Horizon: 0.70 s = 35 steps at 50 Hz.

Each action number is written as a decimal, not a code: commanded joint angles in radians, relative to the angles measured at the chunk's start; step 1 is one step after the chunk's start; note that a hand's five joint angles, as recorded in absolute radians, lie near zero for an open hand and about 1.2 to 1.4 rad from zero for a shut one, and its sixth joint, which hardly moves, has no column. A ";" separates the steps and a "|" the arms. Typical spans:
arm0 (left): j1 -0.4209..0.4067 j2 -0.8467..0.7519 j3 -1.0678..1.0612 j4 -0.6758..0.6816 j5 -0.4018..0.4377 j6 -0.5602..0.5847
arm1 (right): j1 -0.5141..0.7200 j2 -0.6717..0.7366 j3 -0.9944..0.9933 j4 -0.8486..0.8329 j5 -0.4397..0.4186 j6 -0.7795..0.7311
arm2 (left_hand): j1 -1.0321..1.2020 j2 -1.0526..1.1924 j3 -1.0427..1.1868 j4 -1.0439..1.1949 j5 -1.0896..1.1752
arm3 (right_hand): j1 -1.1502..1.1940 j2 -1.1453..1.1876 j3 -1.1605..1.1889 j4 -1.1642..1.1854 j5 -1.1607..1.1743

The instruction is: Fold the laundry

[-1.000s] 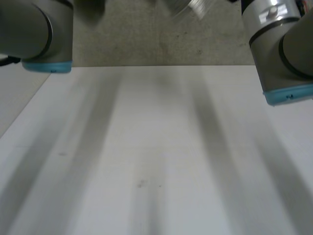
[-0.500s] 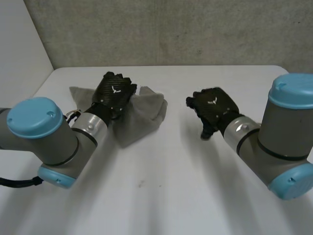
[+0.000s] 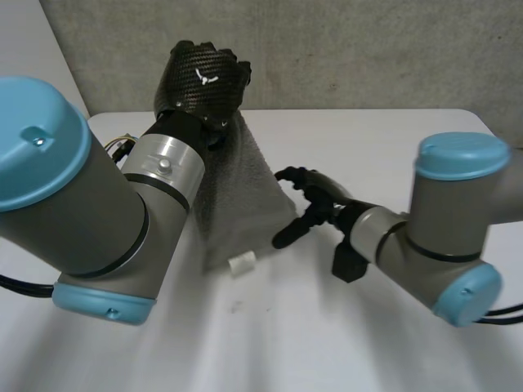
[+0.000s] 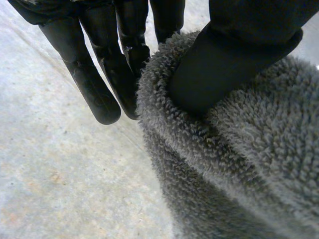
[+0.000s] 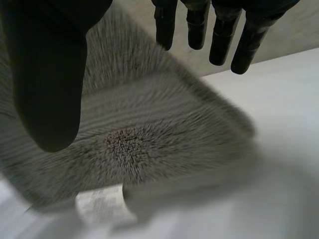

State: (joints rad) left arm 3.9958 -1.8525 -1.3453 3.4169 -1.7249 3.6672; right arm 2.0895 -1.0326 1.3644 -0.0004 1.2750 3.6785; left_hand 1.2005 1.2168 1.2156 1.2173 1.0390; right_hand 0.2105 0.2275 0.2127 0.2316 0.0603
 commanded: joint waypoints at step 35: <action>0.111 -0.166 -0.150 0.010 -0.028 -0.018 | -0.063 -0.046 -0.150 0.250 0.090 -0.876 | 0.196 0.180 0.181 0.179 0.183 | 1.186 1.169 1.184 1.165 1.161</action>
State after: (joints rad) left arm 4.1127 -1.9467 -1.5084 3.4264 -1.7511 3.6519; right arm 2.0167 -1.0826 1.2176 0.1725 1.3782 2.8031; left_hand 1.2006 1.2168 1.2160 1.2173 1.0391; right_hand 0.9301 1.1742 1.1778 1.1929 0.9614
